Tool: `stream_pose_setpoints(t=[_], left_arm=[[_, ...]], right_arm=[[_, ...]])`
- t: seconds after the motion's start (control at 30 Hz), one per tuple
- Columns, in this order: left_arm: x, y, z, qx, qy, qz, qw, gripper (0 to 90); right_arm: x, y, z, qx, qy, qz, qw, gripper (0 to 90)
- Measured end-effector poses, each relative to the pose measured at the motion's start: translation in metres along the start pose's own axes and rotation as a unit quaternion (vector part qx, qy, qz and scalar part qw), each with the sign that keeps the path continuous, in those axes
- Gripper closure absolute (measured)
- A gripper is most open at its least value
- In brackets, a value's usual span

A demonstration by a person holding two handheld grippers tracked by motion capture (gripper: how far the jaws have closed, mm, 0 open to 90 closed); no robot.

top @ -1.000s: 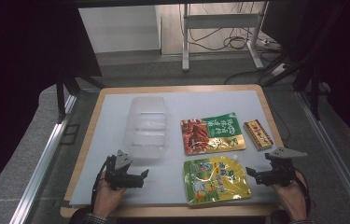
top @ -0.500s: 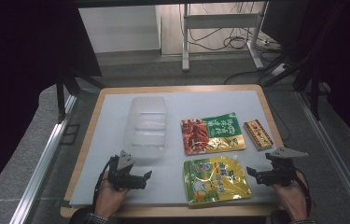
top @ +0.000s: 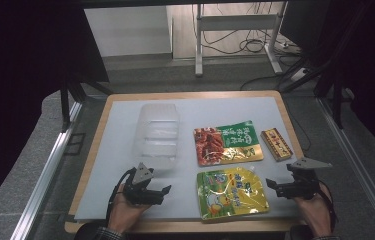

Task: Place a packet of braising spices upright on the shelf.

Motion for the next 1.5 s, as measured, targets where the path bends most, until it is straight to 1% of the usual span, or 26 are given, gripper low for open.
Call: stream_pose_setpoints(t=[0.1,0.13,0.17,0.23,0.3,0.37,0.43,0.47,0.6,0.63,0.67,0.73,0.8,0.83,0.9,0.97,1.0,1.03,1.1,1.17,1.23,1.27,1.3,1.37,1.43,1.5], left_arm=[[-0.006,-0.004,0.003,-0.003,0.004,-0.022,0.9997,26.3],[-0.006,-0.004,0.003,-0.003,0.004,-0.022,0.9997,28.0],[-0.010,-0.006,0.004,-0.003,0.003,-0.034,0.9994,30.6],[-0.011,-0.007,0.005,-0.004,0.002,-0.038,0.9993,34.4],[-0.017,-0.012,0.007,-0.004,0.000,-0.052,0.9987,37.5],[-0.018,-0.013,0.007,-0.003,0.000,-0.053,0.9986,40.8],[-0.022,-0.016,0.008,-0.003,-0.003,-0.060,0.9982,43.5],[-0.026,-0.018,0.010,-0.005,-0.007,-0.067,0.9977,44.9],[-0.031,-0.022,0.011,-0.008,-0.013,-0.075,0.9970,50.9],[-0.034,-0.025,0.013,-0.009,-0.017,-0.082,0.9964,52.4],[-0.034,-0.025,0.013,-0.009,-0.017,-0.082,0.9964,54.1],[-0.039,-0.030,0.015,-0.009,-0.022,-0.096,0.9951,57.8],[-0.041,-0.032,0.015,-0.009,-0.024,-0.099,0.9948,59.1],[-0.043,-0.035,0.016,-0.009,-0.026,-0.103,0.9943,63.2],[-0.048,-0.040,0.019,-0.011,-0.028,-0.114,0.9931,68.2],[-0.049,-0.043,0.020,-0.012,-0.029,-0.116,0.9927,72.8],[-0.050,-0.044,0.020,-0.014,-0.030,-0.117,0.9926,72.8],[-0.053,-0.048,0.021,-0.012,-0.035,-0.122,0.9919,75.8],[-0.055,-0.051,0.022,-0.010,-0.036,-0.125,0.9914,77.6],[-0.059,-0.054,0.022,-0.008,-0.044,-0.126,0.9910,79.3],[-0.060,-0.056,0.022,-0.009,-0.048,-0.127,0.9907,81.0],[-0.062,-0.057,0.023,-0.011,-0.049,-0.130,0.9902,81.0],[-0.065,-0.059,0.024,-0.012,-0.052,-0.135,0.9895,83.7],[-0.066,-0.060,0.024,-0.014,-0.051,-0.137,0.9891,84.9],[-0.069,-0.066,0.025,-0.014,-0.053,-0.143,0.9881,88.0],[-0.071,-0.070,0.025,-0.014,-0.050,-0.151,0.9871,88.7]], right_arm=[[0.000,0.000,0.000,0.002,0.002,0.001,1.0000,0.4],[0.000,0.000,0.000,0.002,0.002,0.001,1.0000,0.4],[0.001,-0.001,0.000,0.005,0.003,0.002,1.0000,0.5],[0.001,-0.001,-0.001,0.006,0.003,0.003,1.0000,0.5],[0.002,-0.002,-0.001,0.008,0.003,0.005,1.0000,0.6],[0.002,-0.002,-0.001,0.010,0.003,0.006,0.9999,0.7],[0.003,-0.002,-0.001,0.010,0.003,0.008,0.9999,0.7],[0.003,-0.002,-0.001,0.010,0.003,0.008,0.9999,0.7],[0.003,-0.002,-0.001,0.011,0.005,0.008,0.9999,0.8],[0.003,-0.003,-0.001,0.013,0.005,0.010,0.9999,0.9],[0.004,-0.003,-0.001,0.013,0.005,0.010,0.9999,0.9],[0.004,-0.003,-0.001,0.014,0.004,0.010,0.9998,1.0],[0.004,-0.003,-0.001,0.015,0.003,0.011,0.9998,1.0],[0.004,-0.003,-0.001,0.015,0.003,0.012,0.9998,1.0],[0.005,-0.004,-0.001,0.016,0.004,0.012,0.9998,1.0],[0.005,-0.004,-0.001,0.017,0.001,0.012,0.9998,1.0],[0.005,-0.004,-0.001,0.017,0.001,0.012,0.9998,1.0],[0.005,-0.004,-0.002,0.017,0.000,0.012,0.9998,1.0],[0.004,-0.004,-0.002,0.018,0.001,0.011,0.9998,1.0],[0.004,-0.004,-0.002,0.019,0.001,0.011,0.9998,1.0],[0.004,-0.004,-0.002,0.019,0.003,0.011,0.9998,1.0],[0.004,-0.004,-0.002,0.019,0.003,0.011,0.9998,1.0],[0.005,-0.004,-0.002,0.020,0.003,0.011,0.9997,1.0],[0.005,-0.004,-0.002,0.021,0.002,0.011,0.9997,1.0],[0.005,-0.005,-0.003,0.023,-0.004,0.016,0.9996,1.0],[0.006,-0.005,-0.003,0.024,-0.004,0.016,0.9996,1.0]])
Point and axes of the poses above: each handheld gripper's, and its own axes: y roughly backward along the jaws, z roughly out of its top, x roughly to its left, the point moved 3 cm from there along -y, roughly forward along the jaws, and after that the axes turned 8 degrees about -x, right-handed, at the moved point
